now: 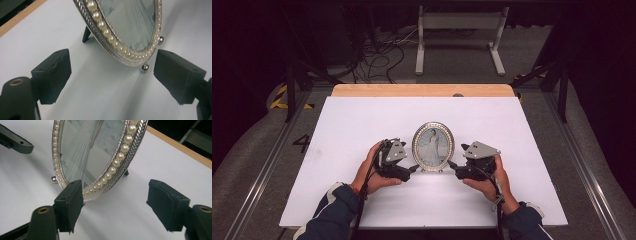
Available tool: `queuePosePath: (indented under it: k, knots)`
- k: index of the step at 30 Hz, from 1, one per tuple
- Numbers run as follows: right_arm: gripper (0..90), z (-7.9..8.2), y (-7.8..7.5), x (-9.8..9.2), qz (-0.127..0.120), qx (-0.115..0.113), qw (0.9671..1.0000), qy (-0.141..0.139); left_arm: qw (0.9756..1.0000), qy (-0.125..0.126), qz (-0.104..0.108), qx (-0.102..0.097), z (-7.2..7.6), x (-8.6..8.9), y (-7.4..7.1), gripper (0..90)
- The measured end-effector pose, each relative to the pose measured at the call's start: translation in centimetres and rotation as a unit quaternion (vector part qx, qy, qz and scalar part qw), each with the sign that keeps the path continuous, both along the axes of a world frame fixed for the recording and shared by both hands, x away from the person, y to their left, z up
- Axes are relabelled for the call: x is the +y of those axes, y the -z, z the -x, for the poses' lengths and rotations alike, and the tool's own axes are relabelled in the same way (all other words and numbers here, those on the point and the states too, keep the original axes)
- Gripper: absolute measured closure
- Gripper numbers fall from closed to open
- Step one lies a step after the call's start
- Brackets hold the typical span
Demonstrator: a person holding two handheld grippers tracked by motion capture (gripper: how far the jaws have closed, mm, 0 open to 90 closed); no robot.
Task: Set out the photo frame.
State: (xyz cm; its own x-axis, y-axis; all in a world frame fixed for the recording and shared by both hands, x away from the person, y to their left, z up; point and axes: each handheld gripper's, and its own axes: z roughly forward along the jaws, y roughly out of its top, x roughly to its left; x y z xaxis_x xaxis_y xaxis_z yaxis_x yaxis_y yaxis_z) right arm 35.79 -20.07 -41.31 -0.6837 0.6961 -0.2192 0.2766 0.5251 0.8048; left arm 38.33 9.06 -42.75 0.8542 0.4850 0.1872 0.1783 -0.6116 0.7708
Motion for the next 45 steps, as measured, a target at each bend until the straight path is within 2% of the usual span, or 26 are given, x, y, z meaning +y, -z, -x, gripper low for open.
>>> queuePosePath:
  k: [3,5,10,20,26,30,36,45]
  knots:
    - [25.1,0.1,0.1,0.0,0.013,-0.005,0.9999,0.005,1.0000,0.002,-0.005,0.000,0.2,0.2,0.2,13.7]
    - [25.0,0.3,0.1,-0.2,0.009,-0.004,0.9999,0.005,1.0000,0.005,-0.007,-0.003,0.3,0.3,0.2,13.3]
    - [23.8,0.3,0.2,-0.4,0.016,-0.006,0.9998,0.010,0.9998,0.011,-0.013,-0.009,0.5,0.6,0.3,11.2]
    - [20.9,0.7,0.6,-1.0,0.018,-0.003,0.9998,0.009,0.9996,0.005,-0.023,-0.013,0.9,1.2,0.6,11.2]
    - [19.4,0.9,0.8,-1.1,0.024,0.000,0.9996,0.012,0.9999,-0.001,-0.014,-0.010,1.2,2.0,0.4,11.2]
    - [19.2,1.2,0.6,-1.5,0.027,-0.008,0.9995,0.014,0.9999,-0.007,0.005,-0.007,1.5,2.8,0.0,10.9]
    - [19.1,1.5,0.4,-2.1,0.023,-0.011,0.9995,0.019,0.9998,-0.015,-0.002,-0.012,2.0,3.8,0.1,10.1]
    - [18.9,1.6,0.3,-3.0,0.033,-0.017,0.9988,0.032,0.9994,-0.026,-0.007,-0.021,2.4,5.2,0.2,10.1]
